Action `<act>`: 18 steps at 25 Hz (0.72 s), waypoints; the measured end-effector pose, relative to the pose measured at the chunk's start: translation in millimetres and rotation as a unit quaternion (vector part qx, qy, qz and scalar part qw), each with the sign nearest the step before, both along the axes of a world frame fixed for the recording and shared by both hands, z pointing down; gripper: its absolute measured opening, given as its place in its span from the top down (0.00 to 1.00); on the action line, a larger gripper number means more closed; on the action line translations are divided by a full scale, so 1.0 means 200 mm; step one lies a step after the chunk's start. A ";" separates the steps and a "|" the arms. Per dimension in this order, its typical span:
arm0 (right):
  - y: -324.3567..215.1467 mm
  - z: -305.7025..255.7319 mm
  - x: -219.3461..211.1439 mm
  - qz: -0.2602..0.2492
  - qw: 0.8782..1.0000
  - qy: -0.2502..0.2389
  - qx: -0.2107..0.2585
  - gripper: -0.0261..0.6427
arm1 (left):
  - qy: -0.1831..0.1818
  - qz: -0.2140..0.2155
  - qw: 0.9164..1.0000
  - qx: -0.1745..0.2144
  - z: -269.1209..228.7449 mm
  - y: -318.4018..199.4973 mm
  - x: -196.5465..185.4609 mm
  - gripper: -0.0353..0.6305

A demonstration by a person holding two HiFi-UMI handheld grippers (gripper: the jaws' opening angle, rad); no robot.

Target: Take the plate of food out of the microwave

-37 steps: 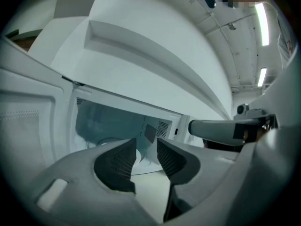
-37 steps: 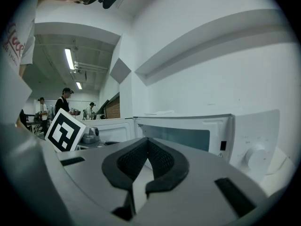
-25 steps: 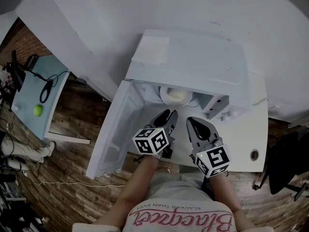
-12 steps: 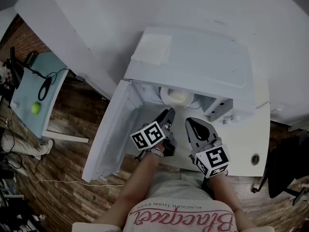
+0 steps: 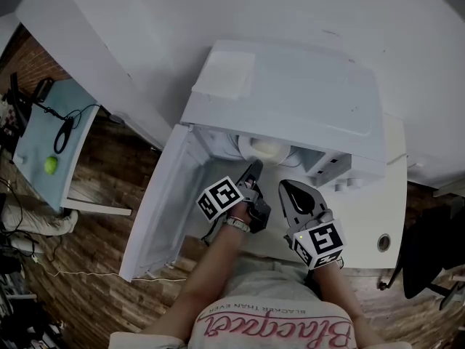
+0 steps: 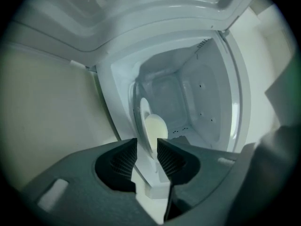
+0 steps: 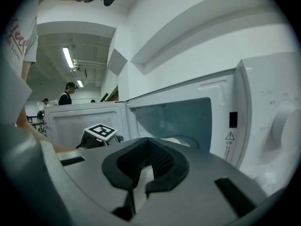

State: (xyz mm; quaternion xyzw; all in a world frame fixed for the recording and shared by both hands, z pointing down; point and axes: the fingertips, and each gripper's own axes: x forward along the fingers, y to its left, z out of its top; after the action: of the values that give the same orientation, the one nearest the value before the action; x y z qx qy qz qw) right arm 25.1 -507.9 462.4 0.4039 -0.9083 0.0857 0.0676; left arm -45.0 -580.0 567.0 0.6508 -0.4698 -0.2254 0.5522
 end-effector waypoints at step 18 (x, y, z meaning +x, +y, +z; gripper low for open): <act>0.01 0.04 0.05 0.007 1.000 -0.008 -0.013 0.94 | 0.028 -0.007 0.999 -0.045 0.02 -0.02 0.04 0.88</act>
State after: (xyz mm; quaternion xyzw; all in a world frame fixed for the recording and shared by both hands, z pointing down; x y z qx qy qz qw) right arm 34.3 -506.6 470.4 0.4087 -0.9048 0.1007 0.0651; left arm -37.7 -583.5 570.2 0.6155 -0.4683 -0.2255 0.5924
